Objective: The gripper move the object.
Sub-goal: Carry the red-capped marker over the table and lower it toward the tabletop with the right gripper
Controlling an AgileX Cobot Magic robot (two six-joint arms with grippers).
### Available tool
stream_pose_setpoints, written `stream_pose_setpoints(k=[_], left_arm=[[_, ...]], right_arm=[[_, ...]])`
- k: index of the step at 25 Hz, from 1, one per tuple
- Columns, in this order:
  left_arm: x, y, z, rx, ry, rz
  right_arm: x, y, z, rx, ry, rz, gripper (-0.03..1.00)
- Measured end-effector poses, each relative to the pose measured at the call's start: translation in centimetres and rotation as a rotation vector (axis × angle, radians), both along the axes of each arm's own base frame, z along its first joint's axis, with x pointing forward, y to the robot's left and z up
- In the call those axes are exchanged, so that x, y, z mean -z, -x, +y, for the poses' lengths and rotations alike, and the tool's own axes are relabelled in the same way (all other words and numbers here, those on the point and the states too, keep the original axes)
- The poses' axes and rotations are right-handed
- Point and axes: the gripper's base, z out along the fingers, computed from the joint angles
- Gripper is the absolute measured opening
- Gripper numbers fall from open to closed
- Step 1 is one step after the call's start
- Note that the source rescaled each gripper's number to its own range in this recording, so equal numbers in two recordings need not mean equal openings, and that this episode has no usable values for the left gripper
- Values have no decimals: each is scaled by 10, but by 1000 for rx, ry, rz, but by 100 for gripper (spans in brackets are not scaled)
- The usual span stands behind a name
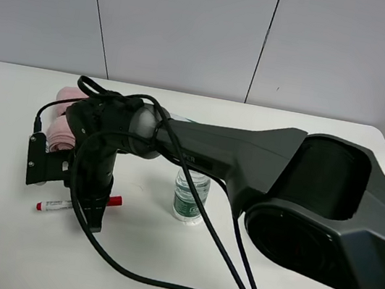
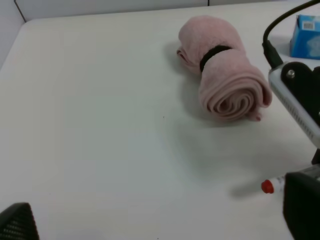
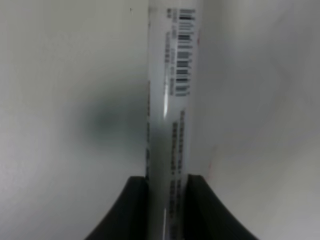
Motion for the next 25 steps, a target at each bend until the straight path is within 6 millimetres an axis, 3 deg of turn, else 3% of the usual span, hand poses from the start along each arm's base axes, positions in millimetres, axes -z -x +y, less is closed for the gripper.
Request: stream_pose_setpoints(k=[5,25], left_arm=[[0,0,0,0,0,0],[0,0,0,0,1,0]], right_arm=[[14,-2,-2,6,23,13,0],[23,-1,-1,21,31,38,0]])
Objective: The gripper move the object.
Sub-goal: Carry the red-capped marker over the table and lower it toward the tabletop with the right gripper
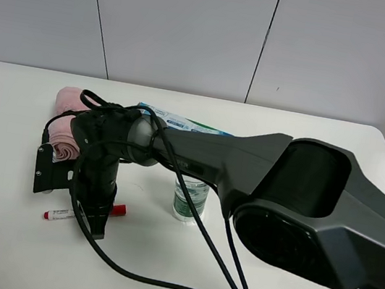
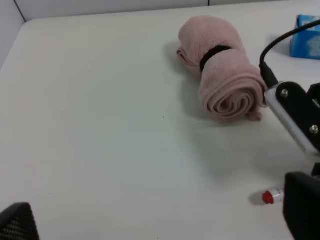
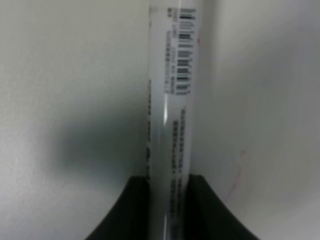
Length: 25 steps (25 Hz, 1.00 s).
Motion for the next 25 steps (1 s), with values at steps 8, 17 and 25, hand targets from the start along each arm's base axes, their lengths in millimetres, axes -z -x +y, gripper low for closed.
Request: stream_pose_setpoints(k=[8,17,25], left_arm=[[0,0,0,0,0,0],[0,0,0,0,0,0],[0,0,0,0,0,0]], right_arm=[[0,2,-2,41,19,28,0],[1,3,-3,49,29,44,0],[1,3,-3,49,36,47,0]])
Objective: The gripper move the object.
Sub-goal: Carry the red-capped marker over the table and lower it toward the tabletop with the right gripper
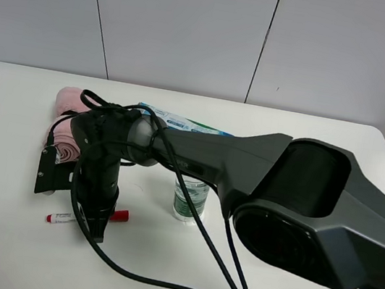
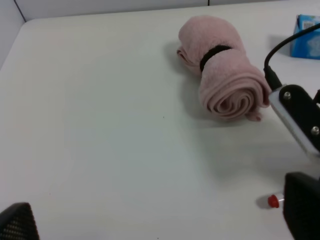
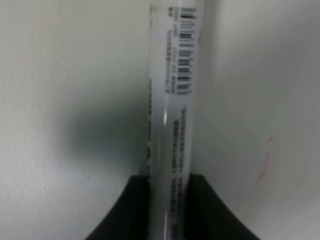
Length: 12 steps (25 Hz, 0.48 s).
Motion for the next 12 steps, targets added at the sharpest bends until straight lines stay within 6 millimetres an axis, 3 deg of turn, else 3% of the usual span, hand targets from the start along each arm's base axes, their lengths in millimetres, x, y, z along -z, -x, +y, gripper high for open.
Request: stream_pose_setpoints(k=[5,7,12], left_arm=[[0,0,0,0,0,0],[0,0,0,0,0,0],[0,0,0,0,0,0]], right_arm=[[0,0,0,6,3,3,5],[0,0,0,7,3,4,17],[0,0,-1,132,8,29,63]])
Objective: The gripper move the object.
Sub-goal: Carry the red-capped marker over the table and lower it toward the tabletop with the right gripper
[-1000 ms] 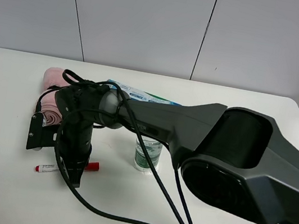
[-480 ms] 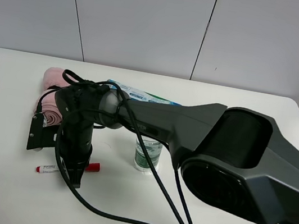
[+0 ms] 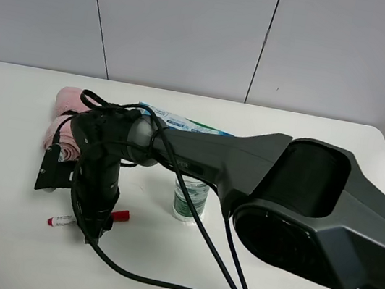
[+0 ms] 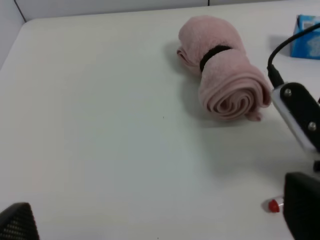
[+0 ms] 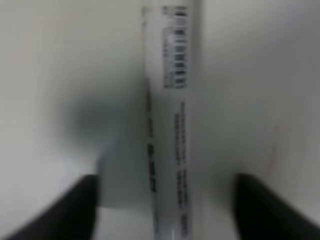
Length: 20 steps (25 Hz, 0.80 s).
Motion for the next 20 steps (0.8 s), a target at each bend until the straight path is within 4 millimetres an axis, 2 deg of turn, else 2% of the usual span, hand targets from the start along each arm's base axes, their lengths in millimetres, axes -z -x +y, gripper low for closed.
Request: stream_pose_setpoints(k=[2,4,11,14,16,18,20], left_arm=[[0,0,0,0,0,0],[0,0,0,0,0,0],[0,0,0,0,0,0],[0,0,0,0,0,0],[0,0,0,0,0,0],[0,0,0,0,0,0],[0,0,0,0,0,0]], right_arm=[[0,-1,0,34,-2,3,74],[0,-3,-1,46,-2,4,79],[-6,-10,-7,71,1,6,82],[-29,-13,-9,121,-33,14,82],[-52,-14,-11,201,-76,15,84],[-74,-13,-13,328,-104,35,93],[-95,-12,-17,451,-129,47,97]])
